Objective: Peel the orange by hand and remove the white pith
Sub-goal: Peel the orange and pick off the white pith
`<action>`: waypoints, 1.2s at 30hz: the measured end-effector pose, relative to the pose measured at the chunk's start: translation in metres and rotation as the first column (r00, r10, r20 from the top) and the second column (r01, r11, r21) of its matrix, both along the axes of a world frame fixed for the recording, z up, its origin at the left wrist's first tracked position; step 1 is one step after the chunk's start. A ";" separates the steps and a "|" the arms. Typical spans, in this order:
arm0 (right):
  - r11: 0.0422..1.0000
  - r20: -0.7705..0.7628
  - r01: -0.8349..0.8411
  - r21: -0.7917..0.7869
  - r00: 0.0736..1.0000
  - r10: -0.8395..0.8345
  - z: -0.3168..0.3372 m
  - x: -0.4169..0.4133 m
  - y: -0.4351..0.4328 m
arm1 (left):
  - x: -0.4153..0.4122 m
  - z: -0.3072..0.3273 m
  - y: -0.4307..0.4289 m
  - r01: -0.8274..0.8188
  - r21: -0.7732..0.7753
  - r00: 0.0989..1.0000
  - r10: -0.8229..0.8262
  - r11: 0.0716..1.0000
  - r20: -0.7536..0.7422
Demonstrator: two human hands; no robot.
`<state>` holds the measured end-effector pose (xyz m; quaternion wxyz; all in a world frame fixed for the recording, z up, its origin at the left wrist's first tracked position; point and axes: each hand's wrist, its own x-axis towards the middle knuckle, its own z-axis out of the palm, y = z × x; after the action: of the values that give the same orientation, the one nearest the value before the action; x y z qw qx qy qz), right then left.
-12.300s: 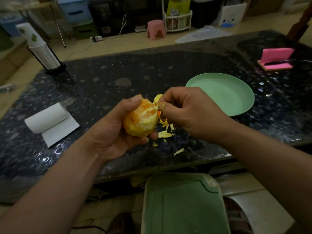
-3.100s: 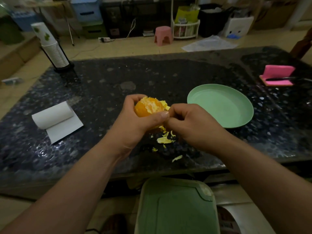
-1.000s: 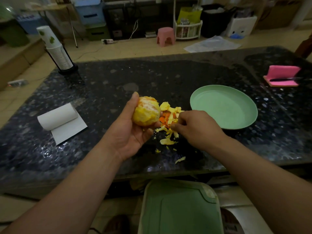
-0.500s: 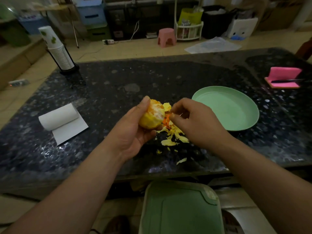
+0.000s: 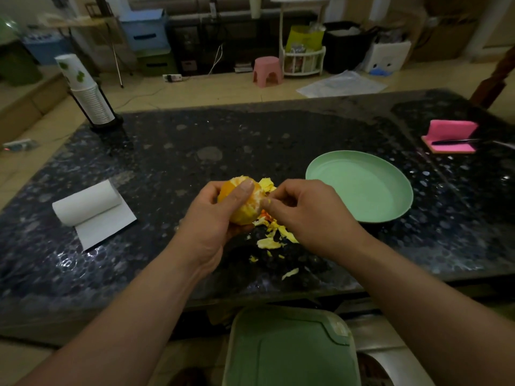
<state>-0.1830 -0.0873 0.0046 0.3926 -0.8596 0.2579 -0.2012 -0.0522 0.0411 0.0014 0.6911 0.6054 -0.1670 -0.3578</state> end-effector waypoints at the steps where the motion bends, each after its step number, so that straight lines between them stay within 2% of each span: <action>1: 1.000 -0.010 0.006 -0.030 1.000 -0.007 -0.001 0.000 0.001 | -0.001 0.000 0.000 -0.004 0.001 1.000 0.004 1.000 0.009; 6: 0.994 -0.004 0.023 -0.109 1.000 -0.024 -0.002 0.001 0.003 | -0.002 0.002 -0.002 -0.019 -0.004 1.000 0.019 1.000 0.013; 9: 0.991 0.003 0.020 -0.132 1.000 -0.019 -0.002 0.000 0.002 | -0.001 0.003 0.000 0.003 -0.010 0.999 -0.003 1.000 -0.050; 14: 0.996 0.107 -0.006 -0.086 0.994 0.015 0.003 -0.003 0.005 | 0.003 0.009 0.003 0.045 -0.029 0.988 -0.049 0.999 -0.144; 18: 0.992 0.175 -0.005 -0.123 0.984 0.026 0.004 -0.002 0.007 | 0.005 0.009 0.004 0.069 -0.017 0.990 -0.070 0.997 -0.125; 29: 0.923 0.150 -0.054 -0.381 0.981 0.120 0.001 -0.002 0.004 | 0.006 0.004 0.004 0.055 0.068 0.998 -0.056 0.996 0.011; 36: 0.882 0.150 -0.044 -0.469 0.980 0.129 0.001 -0.001 0.007 | 0.005 0.004 0.004 0.056 0.097 0.997 -0.061 0.994 0.045</action>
<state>-0.1843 -0.0799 0.0059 0.2058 -0.9178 0.1274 -0.3148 -0.0468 0.0451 0.0053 0.6463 0.6411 -0.1840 -0.3707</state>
